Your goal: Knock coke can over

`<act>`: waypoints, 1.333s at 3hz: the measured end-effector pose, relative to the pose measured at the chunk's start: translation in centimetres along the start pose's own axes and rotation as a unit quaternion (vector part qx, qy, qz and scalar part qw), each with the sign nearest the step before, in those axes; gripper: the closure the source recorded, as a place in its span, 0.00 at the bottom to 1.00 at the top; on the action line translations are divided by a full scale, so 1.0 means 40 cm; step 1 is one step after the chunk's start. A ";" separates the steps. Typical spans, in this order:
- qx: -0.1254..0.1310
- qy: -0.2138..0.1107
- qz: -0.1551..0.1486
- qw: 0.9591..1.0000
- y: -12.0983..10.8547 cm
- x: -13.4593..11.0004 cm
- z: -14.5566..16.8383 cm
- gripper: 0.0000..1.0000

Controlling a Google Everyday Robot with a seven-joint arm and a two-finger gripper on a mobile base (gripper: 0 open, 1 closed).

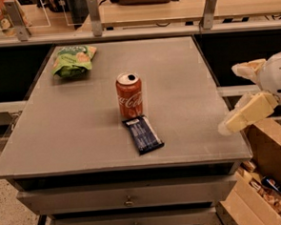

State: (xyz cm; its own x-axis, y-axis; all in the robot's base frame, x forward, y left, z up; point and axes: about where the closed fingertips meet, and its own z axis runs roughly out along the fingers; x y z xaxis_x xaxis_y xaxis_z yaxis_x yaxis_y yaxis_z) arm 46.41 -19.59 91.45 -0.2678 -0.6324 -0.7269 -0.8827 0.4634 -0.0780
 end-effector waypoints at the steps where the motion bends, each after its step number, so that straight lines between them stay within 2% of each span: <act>1: 0.000 0.001 0.000 1.000 0.000 0.000 0.000 0.00; 2: -0.013 -0.044 -0.016 0.999 0.020 -0.029 0.033 0.00; 3: -0.040 -0.127 -0.039 0.990 0.062 -0.083 0.119 0.00; 4: -0.071 -0.180 -0.050 0.980 0.106 -0.136 0.222 0.00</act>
Offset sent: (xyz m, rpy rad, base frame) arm 0.0017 0.0652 -0.0040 0.2906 -0.1662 0.1797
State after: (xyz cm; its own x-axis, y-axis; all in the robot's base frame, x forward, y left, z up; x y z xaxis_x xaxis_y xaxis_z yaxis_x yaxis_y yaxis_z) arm 47.54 -8.69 89.02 -0.0463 -0.3977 -0.9164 -0.9495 0.3024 -0.0833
